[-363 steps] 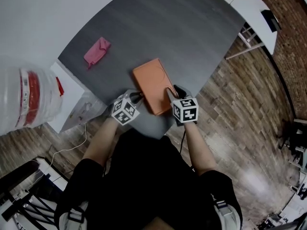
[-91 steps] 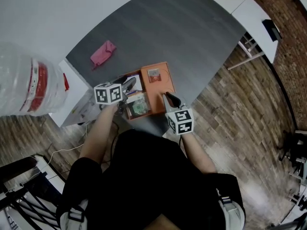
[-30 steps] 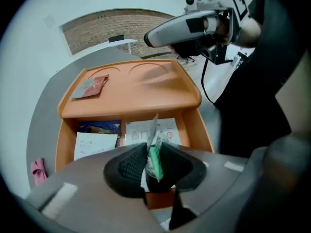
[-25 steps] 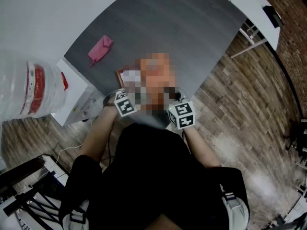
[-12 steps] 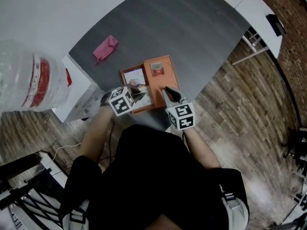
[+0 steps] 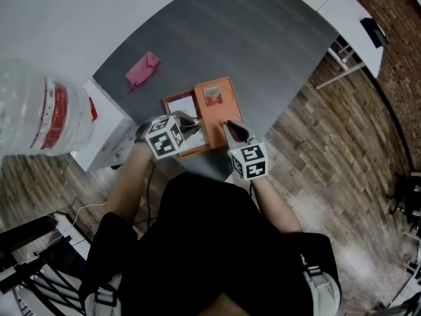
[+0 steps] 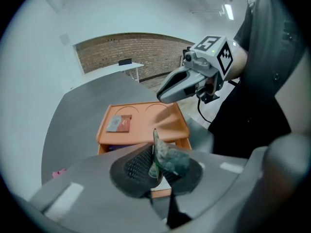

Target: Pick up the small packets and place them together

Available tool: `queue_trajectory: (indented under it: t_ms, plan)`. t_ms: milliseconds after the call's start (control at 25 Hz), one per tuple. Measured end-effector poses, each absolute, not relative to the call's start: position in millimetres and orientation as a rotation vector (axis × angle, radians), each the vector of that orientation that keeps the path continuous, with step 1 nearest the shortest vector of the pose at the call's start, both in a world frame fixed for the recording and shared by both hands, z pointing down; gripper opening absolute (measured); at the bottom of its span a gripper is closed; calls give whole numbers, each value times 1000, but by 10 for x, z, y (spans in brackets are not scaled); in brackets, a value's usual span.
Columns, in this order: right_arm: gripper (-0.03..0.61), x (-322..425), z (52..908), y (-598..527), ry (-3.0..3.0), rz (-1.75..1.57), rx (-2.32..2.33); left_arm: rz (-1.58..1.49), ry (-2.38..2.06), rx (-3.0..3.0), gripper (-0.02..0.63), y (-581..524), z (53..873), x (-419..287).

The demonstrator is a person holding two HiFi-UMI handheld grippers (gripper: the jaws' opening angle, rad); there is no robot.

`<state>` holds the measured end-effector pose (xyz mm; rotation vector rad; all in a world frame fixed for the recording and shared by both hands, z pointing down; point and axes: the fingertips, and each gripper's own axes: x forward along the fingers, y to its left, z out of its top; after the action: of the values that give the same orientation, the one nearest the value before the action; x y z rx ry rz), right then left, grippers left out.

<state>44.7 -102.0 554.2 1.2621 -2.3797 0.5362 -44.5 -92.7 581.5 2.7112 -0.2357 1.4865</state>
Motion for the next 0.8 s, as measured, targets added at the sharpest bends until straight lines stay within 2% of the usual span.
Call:
queue_trajectory:
  t_ms: [440, 800]
  plan:
    - [37, 862, 5558, -905, -2304, 593, 1430, 1331, 45, 2743, 25, -954, 5676, 358]
    - [37, 1042, 5599, -831, -2253, 647, 1546, 1625, 297, 2628, 35, -1006, 5979, 719]
